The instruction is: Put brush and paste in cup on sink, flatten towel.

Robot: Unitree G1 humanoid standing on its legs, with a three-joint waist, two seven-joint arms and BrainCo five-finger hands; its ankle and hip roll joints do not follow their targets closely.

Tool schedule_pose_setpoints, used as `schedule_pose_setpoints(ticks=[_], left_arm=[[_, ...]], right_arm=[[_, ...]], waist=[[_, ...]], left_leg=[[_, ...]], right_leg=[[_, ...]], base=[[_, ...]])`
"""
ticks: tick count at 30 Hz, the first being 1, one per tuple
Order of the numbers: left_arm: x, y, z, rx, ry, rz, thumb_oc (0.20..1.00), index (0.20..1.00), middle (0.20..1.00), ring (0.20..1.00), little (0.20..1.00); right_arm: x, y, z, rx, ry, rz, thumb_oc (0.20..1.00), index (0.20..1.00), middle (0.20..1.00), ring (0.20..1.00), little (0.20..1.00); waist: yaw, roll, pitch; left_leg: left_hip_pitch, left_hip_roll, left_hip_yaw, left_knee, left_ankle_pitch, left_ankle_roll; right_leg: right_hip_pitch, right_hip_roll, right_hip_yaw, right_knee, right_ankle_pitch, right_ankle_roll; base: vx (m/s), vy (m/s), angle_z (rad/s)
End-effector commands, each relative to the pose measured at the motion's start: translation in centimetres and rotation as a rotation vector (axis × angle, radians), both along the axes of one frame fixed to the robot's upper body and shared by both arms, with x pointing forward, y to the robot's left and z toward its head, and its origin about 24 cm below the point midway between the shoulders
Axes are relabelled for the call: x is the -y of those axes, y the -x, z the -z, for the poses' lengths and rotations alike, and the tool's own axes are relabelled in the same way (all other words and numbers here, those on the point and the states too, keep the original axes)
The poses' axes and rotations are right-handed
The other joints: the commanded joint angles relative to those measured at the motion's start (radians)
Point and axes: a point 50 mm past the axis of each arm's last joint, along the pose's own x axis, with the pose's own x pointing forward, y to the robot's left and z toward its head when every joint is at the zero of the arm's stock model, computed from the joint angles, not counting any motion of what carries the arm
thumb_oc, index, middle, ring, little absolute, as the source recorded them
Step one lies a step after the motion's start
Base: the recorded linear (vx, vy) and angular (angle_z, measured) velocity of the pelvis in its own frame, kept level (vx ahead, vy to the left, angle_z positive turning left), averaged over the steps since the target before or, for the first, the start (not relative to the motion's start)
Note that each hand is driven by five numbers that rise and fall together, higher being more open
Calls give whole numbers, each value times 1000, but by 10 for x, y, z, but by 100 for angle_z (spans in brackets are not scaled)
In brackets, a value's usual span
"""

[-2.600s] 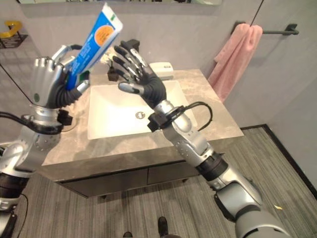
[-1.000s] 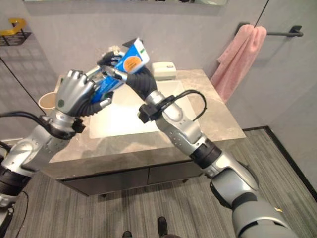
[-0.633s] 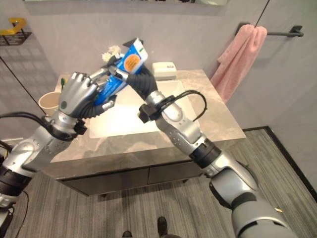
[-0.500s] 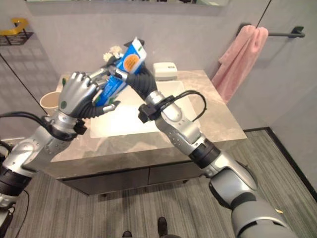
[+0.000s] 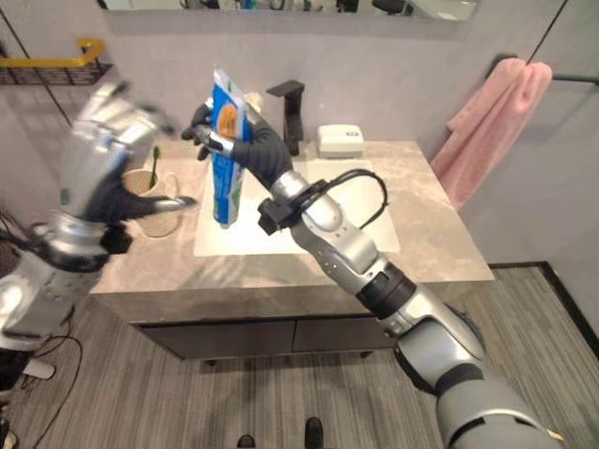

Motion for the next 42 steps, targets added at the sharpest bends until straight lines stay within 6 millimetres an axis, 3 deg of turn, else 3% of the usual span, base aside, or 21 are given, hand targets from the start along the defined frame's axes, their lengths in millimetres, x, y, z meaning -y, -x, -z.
schedule_pose_setpoints(ticks=[1, 6, 12, 13, 14, 16, 17, 19, 20, 23, 26, 32, 37, 40, 42], left_arm=[[-18, 7, -11, 36, 3, -59, 1000, 1000, 1000, 1000, 1000], [-61, 22, 5, -15, 55, -259, 1000, 1000, 1000, 1000, 1000], [-88, 37, 33, -138, 105, -383, 1000, 1000, 1000, 1000, 1000], [-99, 43, 48, -206, 138, -436, 1000, 1000, 1000, 1000, 1000], [-99, 44, 48, -207, 138, -439, 1000, 1000, 1000, 1000, 1000], [-116, 56, 90, -394, 245, -512, 1000, 1000, 1000, 1000, 1000], [-116, 56, 91, -395, 247, -512, 1000, 1000, 1000, 1000, 1000], [-116, 68, 119, -530, 352, -500, 1000, 1000, 1000, 1000, 1000], [-116, 68, 119, -531, 354, -499, 1000, 1000, 1000, 1000, 1000], [-114, 76, 155, -723, 421, -487, 1000, 1000, 1000, 1000, 1000], [-113, 80, 171, -812, 440, -489, 1000, 1000, 1000, 1000, 1000], [-110, 98, 241, -1115, 581, -545, 1000, 1000, 1000, 1000, 1000], [-98, 120, 300, -1407, 551, -610, 1000, 1000, 1000, 1000, 1000], [-90, 136, 327, -1525, 585, -663, 1000, 1000, 1000, 1000, 1000], [-85, 137, 333, -1551, 582, -659, 1000, 1000, 1000, 1000, 1000]], right_arm=[[25, -5, -28, 103, -98, 98, 200, 200, 200, 200, 200], [43, -5, -28, 116, -108, 157, 200, 200, 200, 200, 200], [55, -3, -34, 157, -117, 197, 200, 200, 200, 200, 200], [60, -1, -38, 182, -122, 219, 200, 200, 200, 200, 200], [59, -1, -37, 180, -122, 216, 200, 200, 200, 200, 200], [63, 0, -41, 202, -125, 236, 200, 200, 200, 200, 200], [63, 0, -40, 201, -124, 236, 200, 200, 200, 200, 200], [65, 1, -46, 220, -119, 245, 200, 200, 200, 200, 200], [64, 1, -46, 219, -117, 245, 200, 200, 200, 200, 200], [60, -2, -65, 260, -118, 243, 200, 200, 200, 200, 200], [56, -2, -79, 297, -116, 246, 200, 200, 200, 200, 200], [36, -3, -100, 356, -115, 247, 200, 200, 200, 200, 200], [19, -4, -118, 392, -127, 244, 200, 200, 200, 200, 200], [12, -3, -126, 413, -137, 245, 200, 200, 200, 200, 200], [12, -2, -128, 419, -141, 246, 200, 200, 200, 200, 200]], waist=[[31, -41, -54], [65, -42, -50], [87, -44, -46], [102, -46, -40], [98, -46, -42], [121, -52, -34], [121, -51, -35], [138, -59, -29], [137, -58, -30], [158, -67, -19], [166, -70, -13], [188, -78, 7], [196, -80, 25], [198, -78, 33], [197, -76, 35]], left_leg=[[8, -14, -41, 12, -72, 34], [7, -19, -68, 12, -68, 35], [6, -23, -92, 12, -64, 39], [4, -24, -99, 12, -63, 40], [4, -25, -100, 12, -62, 41], [-3, -29, -115, 12, -59, 44], [-3, -30, -116, 12, -59, 45], [-10, -34, -129, 12, -57, 48], [-10, -34, -129, 12, -57, 49], [-19, -40, -147, 12, -51, 54], [-25, -43, -155, 12, -49, 57], [-49, -48, -178, 12, -37, 61], [-74, -52, -197, 12, -28, 63], [-92, -55, -209, 12, -21, 65], [-100, -56, -214, 12, -20, 65]], right_leg=[[48, -65, 6, -1, -42, 57], [64, -69, -23, -1, -50, 54], [75, -75, -48, -1, -55, 53], [75, -77, -54, -1, -57, 52], [76, -77, -55, -1, -57, 52], [79, -81, -70, -1, -60, 51], [79, -81, -70, -1, -60, 52], [80, -86, -82, -1, -59, 52], [80, -86, -82, -1, -59, 52], [79, -91, -94, -1, -56, 55], [78, -94, -102, -1, -55, 55], [70, -96, -121, -1, -54, 56], [58, -98, -134, -1, -51, 57], [47, -99, -142, -1, -49, 58], [42, -99, -145, -1, -49, 58]], base=[[-16, -14, 18], [-8, -17, 19], [-10, -1, 15], [-7, -1, 21], [-1, 4, 8], [0, 14, 8], [-7, 14, 14], [2, 13, 14], [0, 12, 10], [-6, 15, 15], [-1, 20, 14], [2, 14, 11], [16, 17, 8], [35, 21, 16], [33, 13, 14]])
